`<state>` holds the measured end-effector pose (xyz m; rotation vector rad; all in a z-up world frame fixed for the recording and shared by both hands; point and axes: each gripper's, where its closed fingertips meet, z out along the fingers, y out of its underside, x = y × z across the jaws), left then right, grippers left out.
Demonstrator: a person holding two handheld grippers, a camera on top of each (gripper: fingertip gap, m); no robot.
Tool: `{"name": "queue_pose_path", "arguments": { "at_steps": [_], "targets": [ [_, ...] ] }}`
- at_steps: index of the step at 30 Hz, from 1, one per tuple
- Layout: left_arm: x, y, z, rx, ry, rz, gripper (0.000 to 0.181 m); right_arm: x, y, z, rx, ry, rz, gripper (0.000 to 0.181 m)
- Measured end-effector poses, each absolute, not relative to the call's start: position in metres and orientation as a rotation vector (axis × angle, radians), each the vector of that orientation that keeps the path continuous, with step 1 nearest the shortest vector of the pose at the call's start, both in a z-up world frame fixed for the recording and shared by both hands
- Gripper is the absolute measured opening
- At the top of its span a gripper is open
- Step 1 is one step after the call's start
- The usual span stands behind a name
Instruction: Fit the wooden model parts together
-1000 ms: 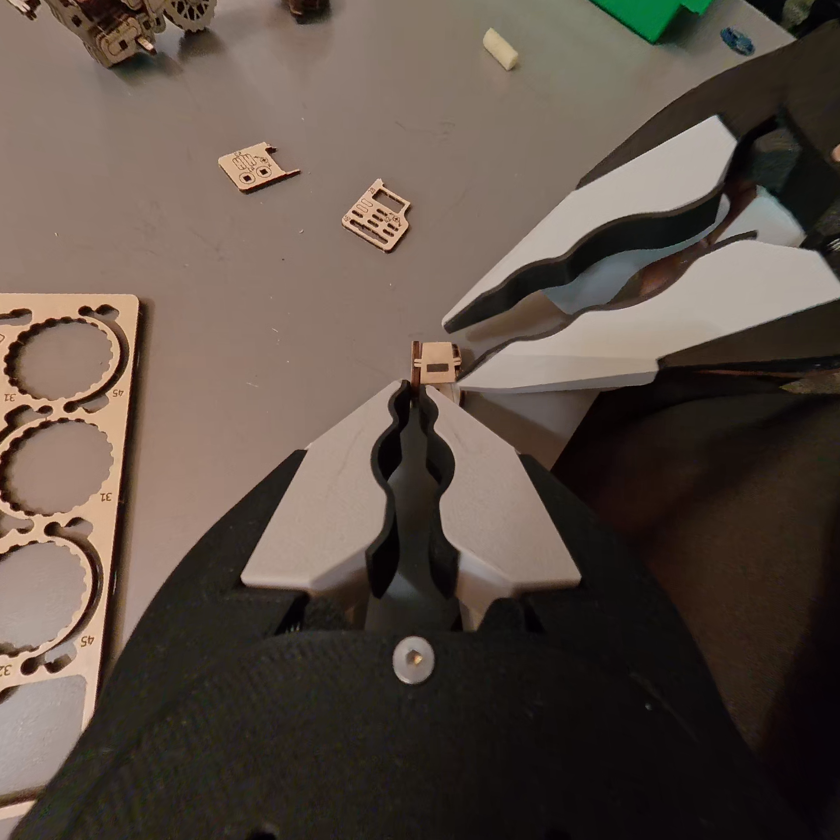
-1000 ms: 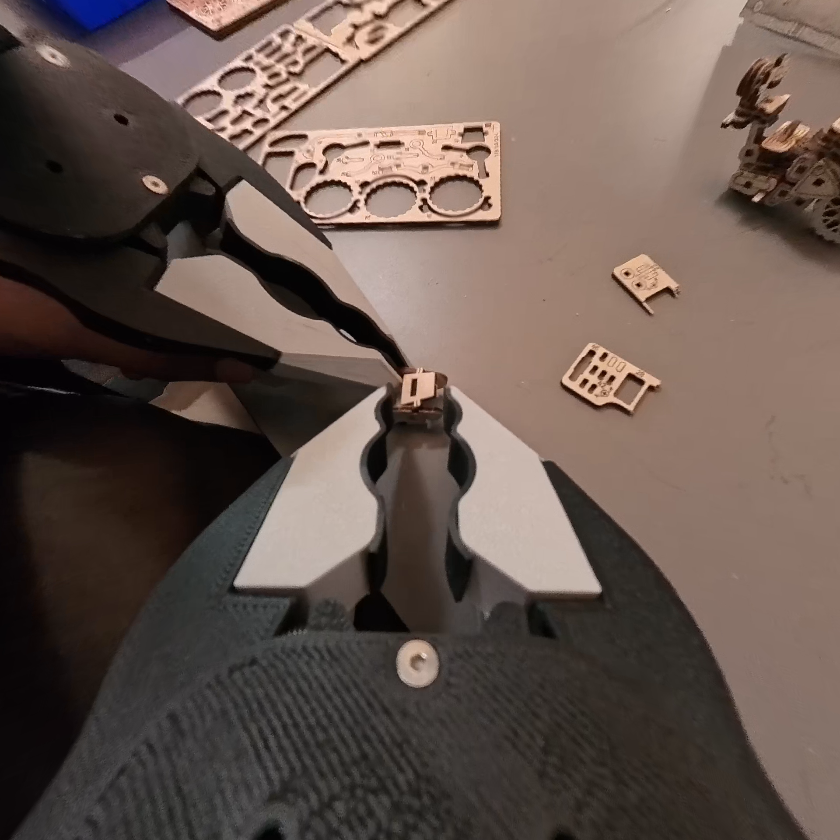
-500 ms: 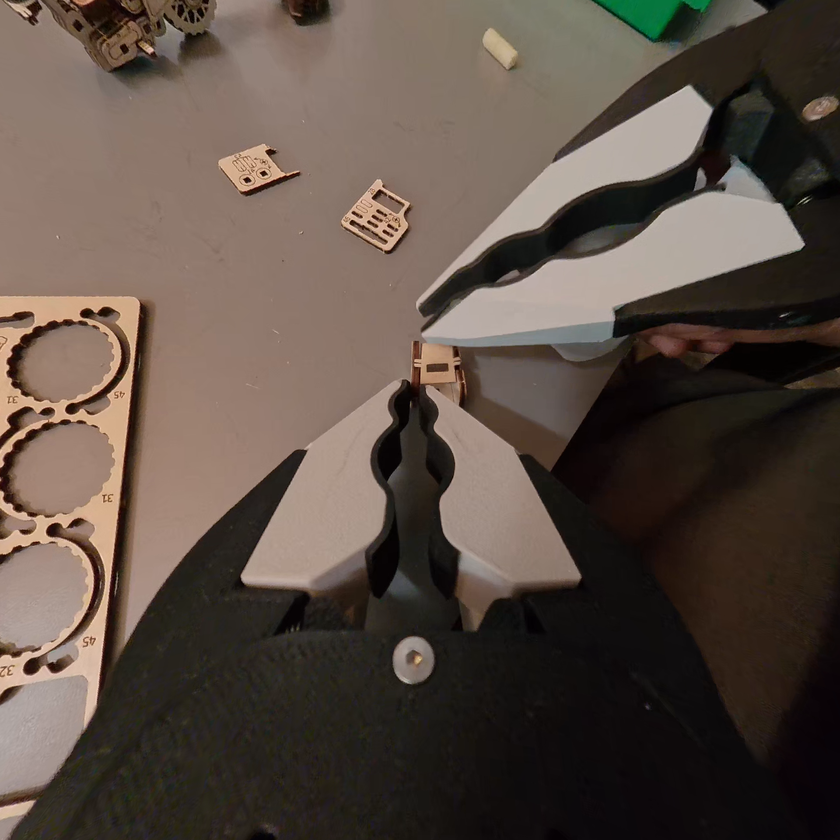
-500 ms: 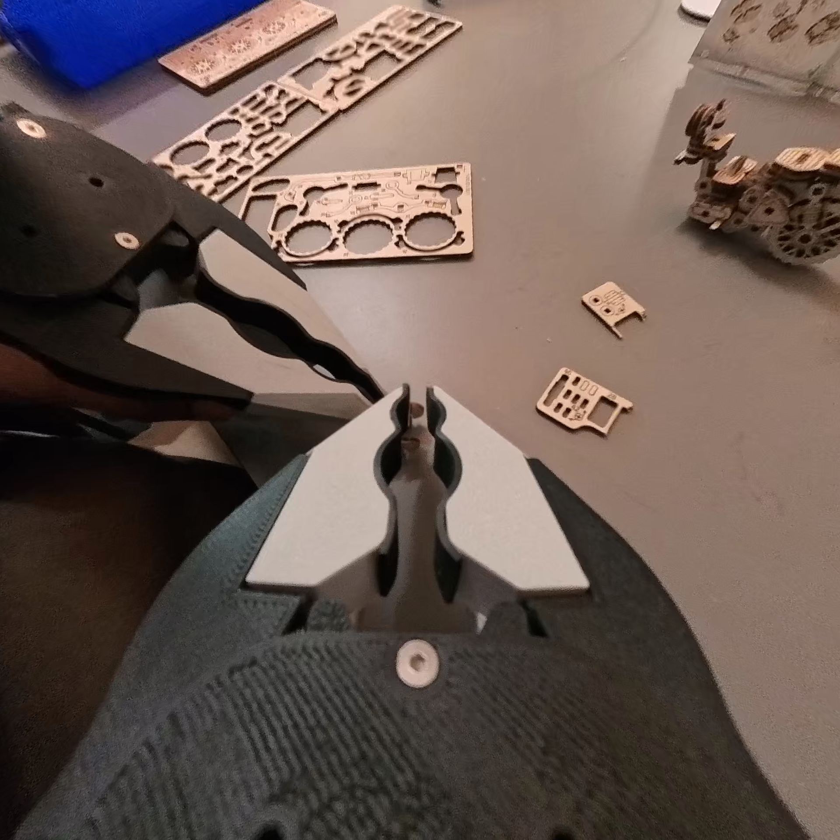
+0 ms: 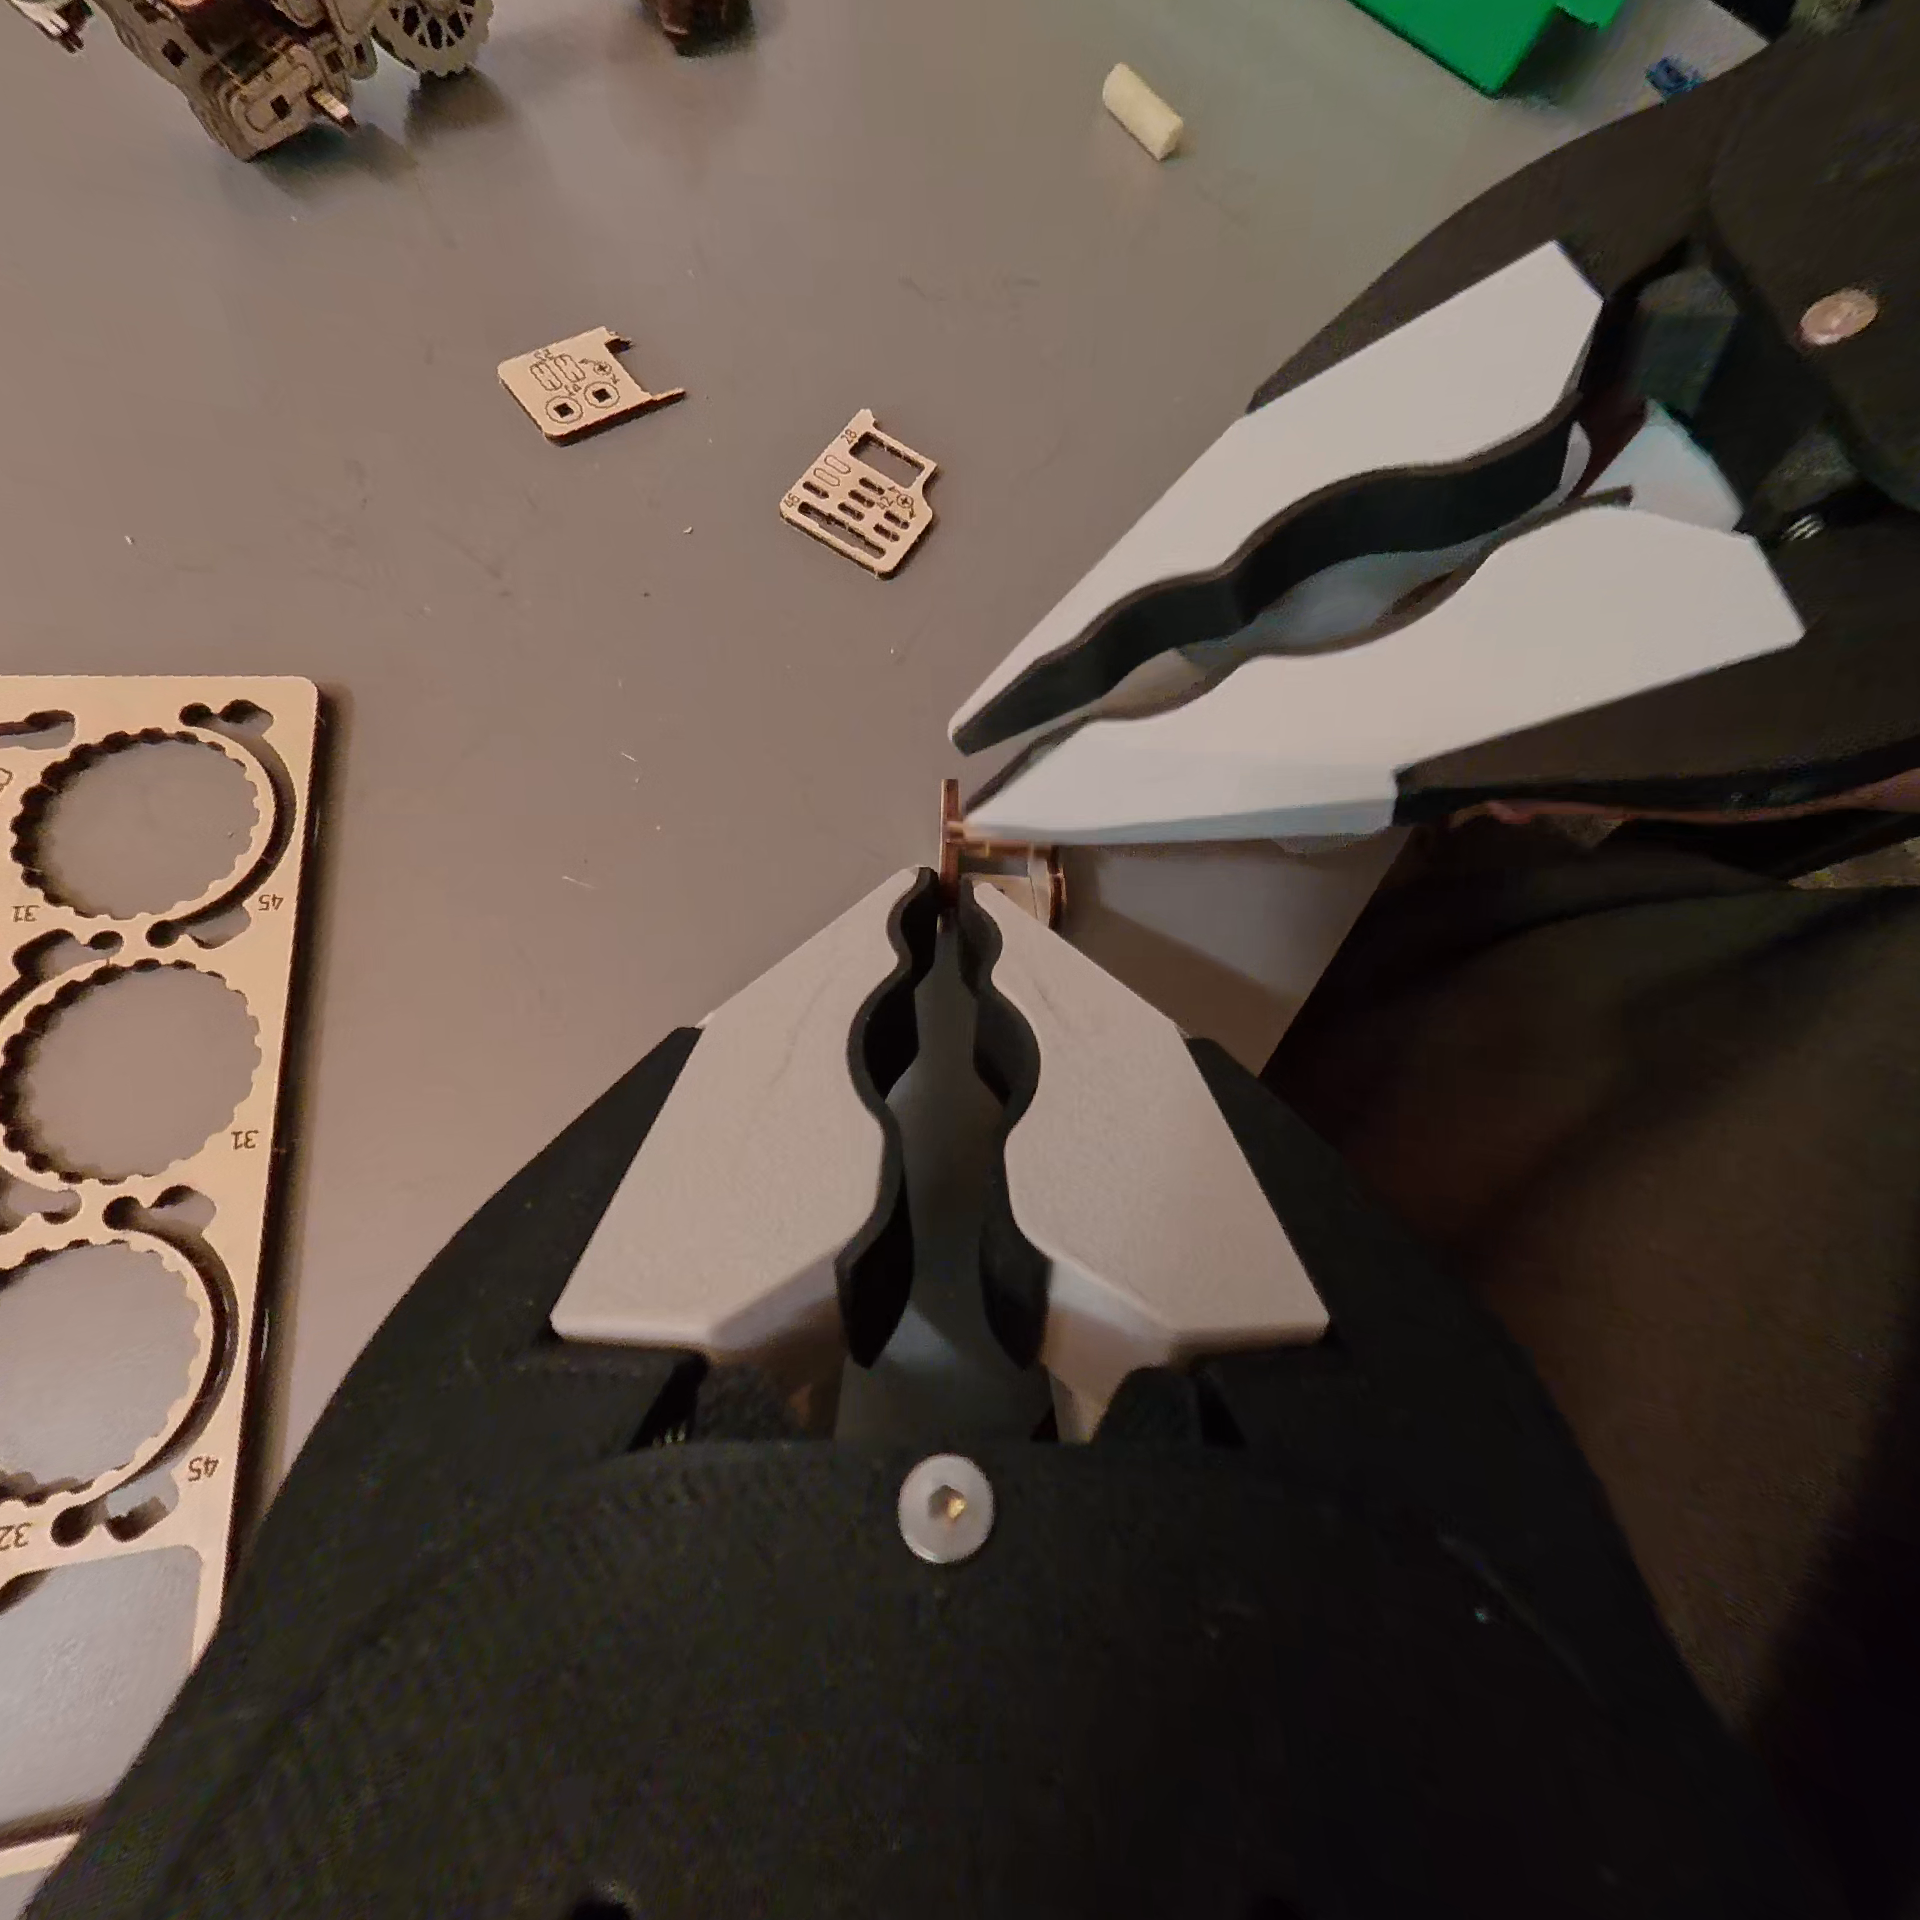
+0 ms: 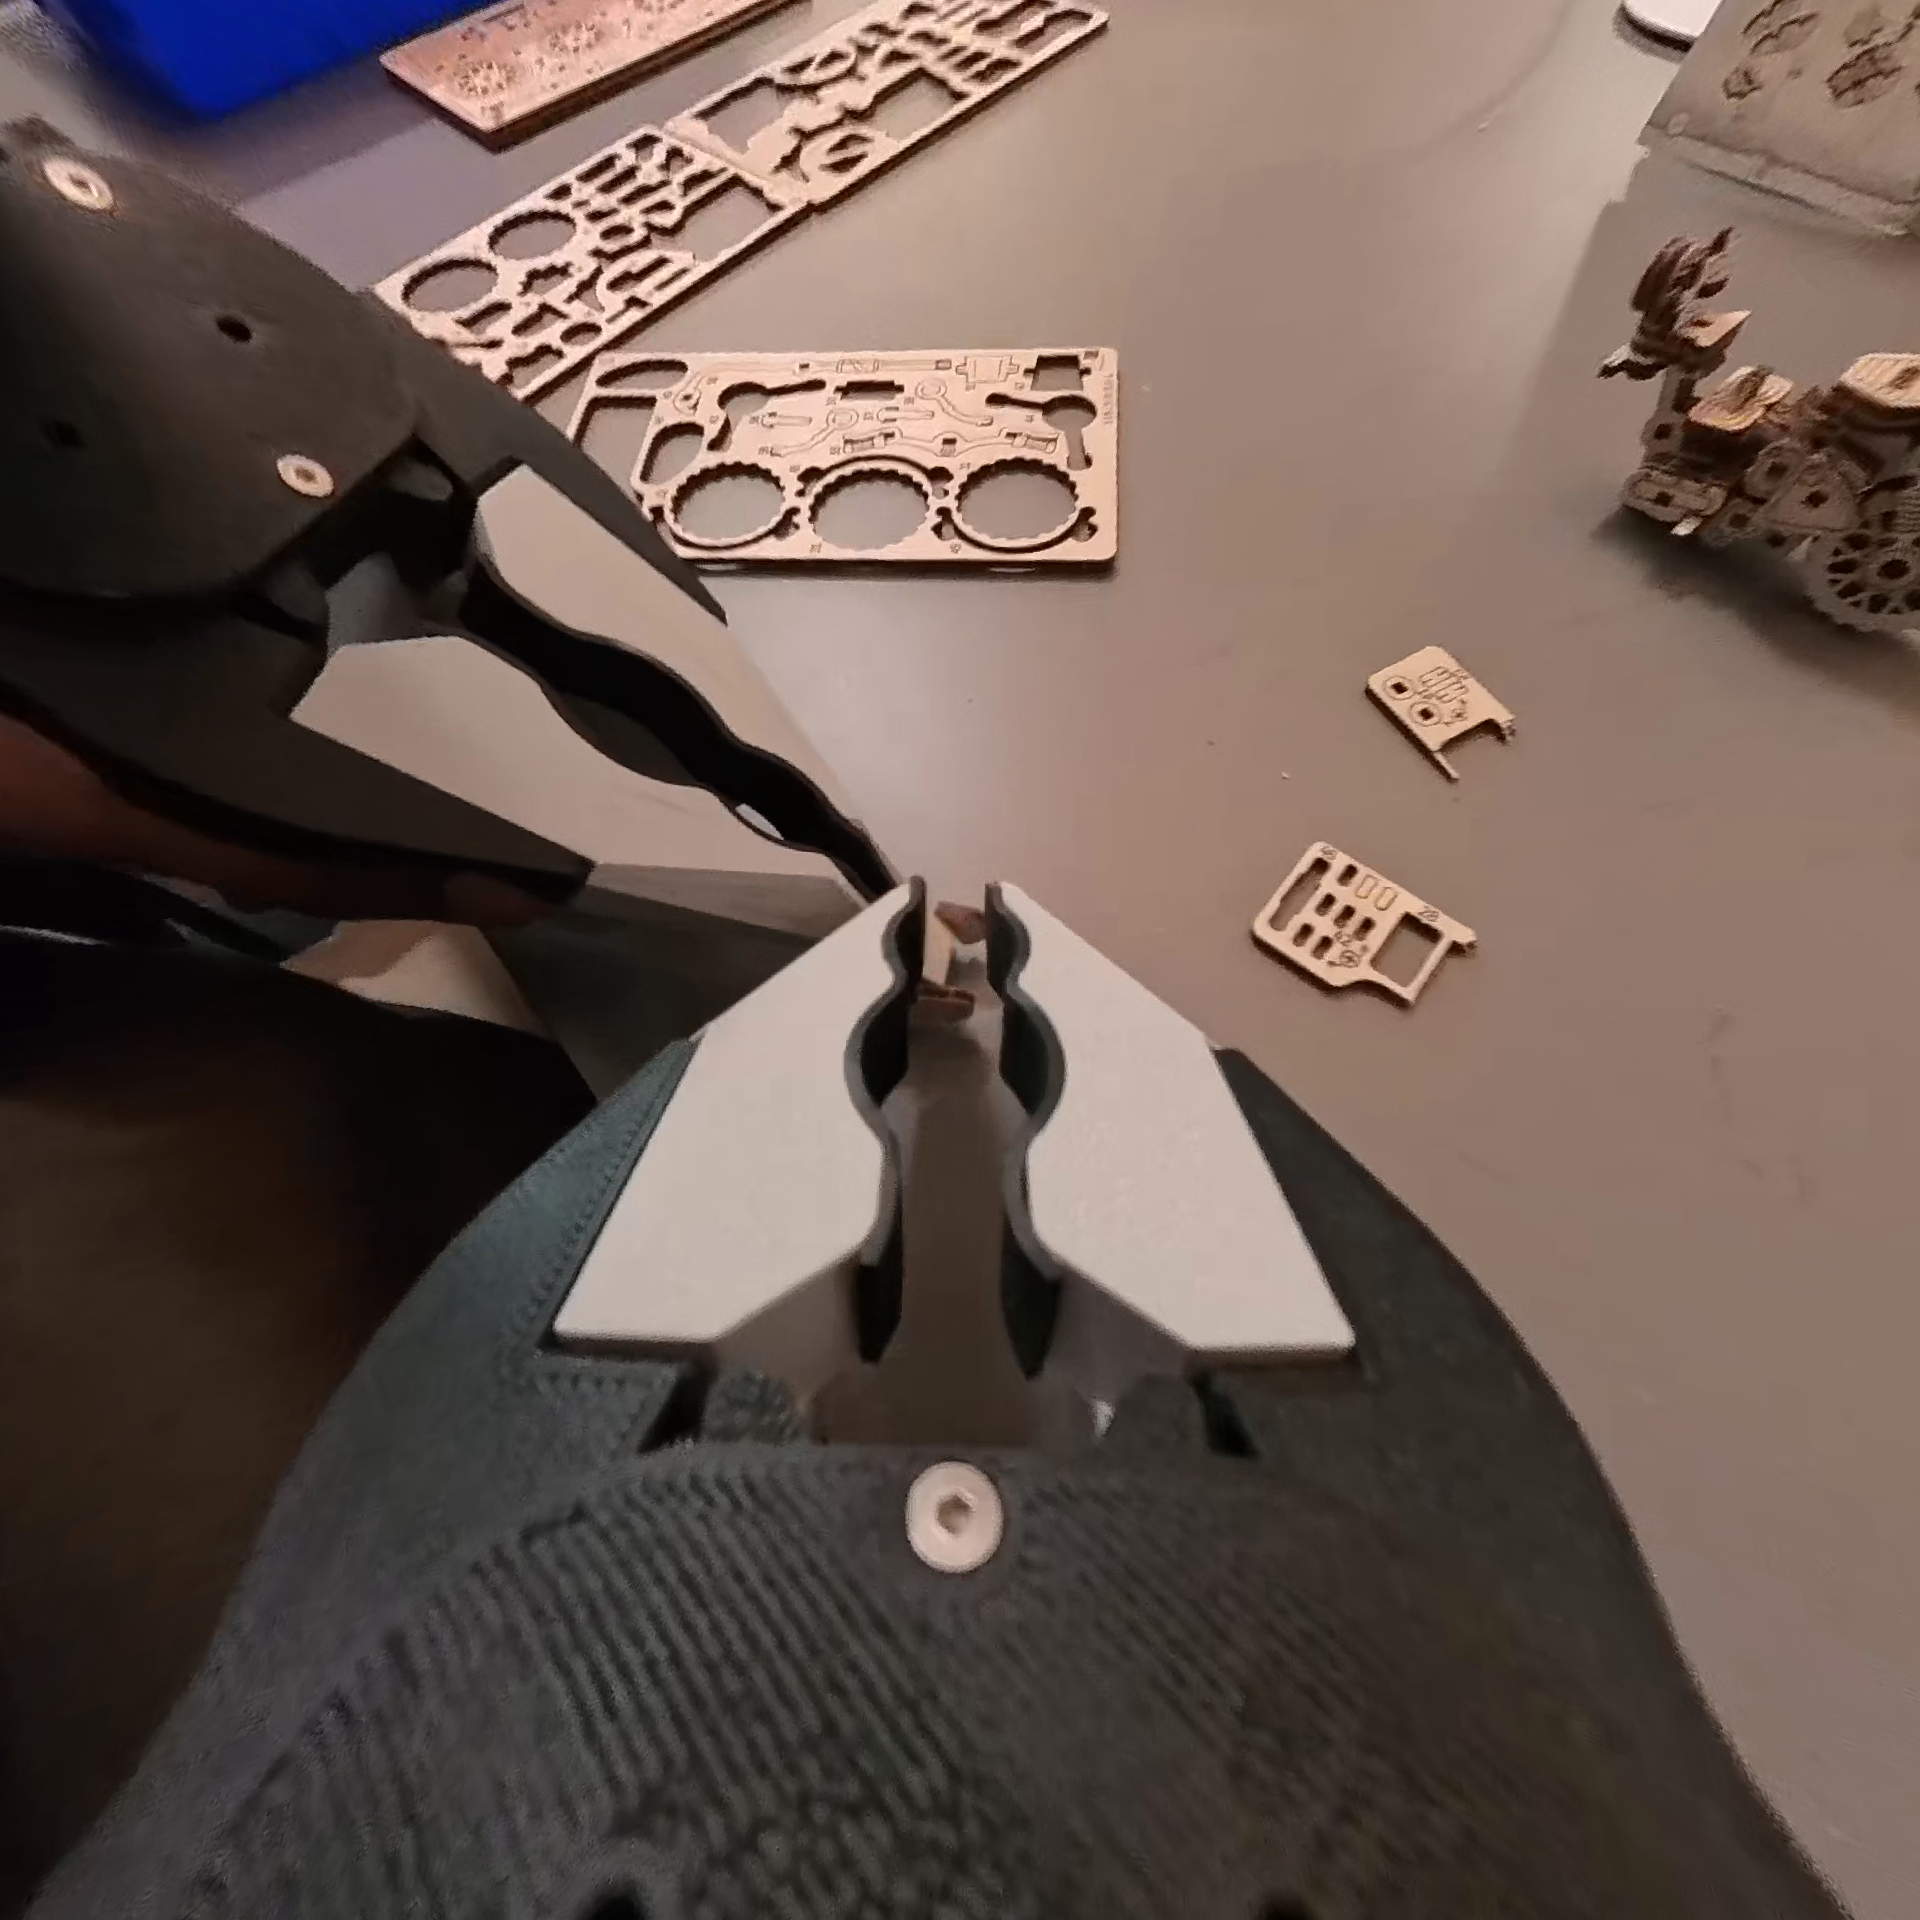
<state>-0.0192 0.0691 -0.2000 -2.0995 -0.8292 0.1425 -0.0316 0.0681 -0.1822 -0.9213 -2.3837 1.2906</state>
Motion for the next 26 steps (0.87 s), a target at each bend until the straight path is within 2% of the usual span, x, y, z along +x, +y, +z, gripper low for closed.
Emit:
{"name": "queue_pose_path", "arguments": {
  "at_steps": [1,14,26],
  "targets": [
    [-0.019,0.069,-0.2,-2.099,-0.83,0.142,0.001,-0.031,0.068,-0.184,-0.918,-2.394,1.279,0.01],
    [-0.019,0.069,-0.2,-2.1,-0.829,0.139,0.001,-0.026,0.065,-0.185,-0.878,-2.412,1.267,0.013],
    [-0.019,0.069,-0.2,-2.099,-0.828,0.139,0.001,-0.031,0.067,-0.171,-0.874,-2.338,1.306,0.007]
  ]
}}
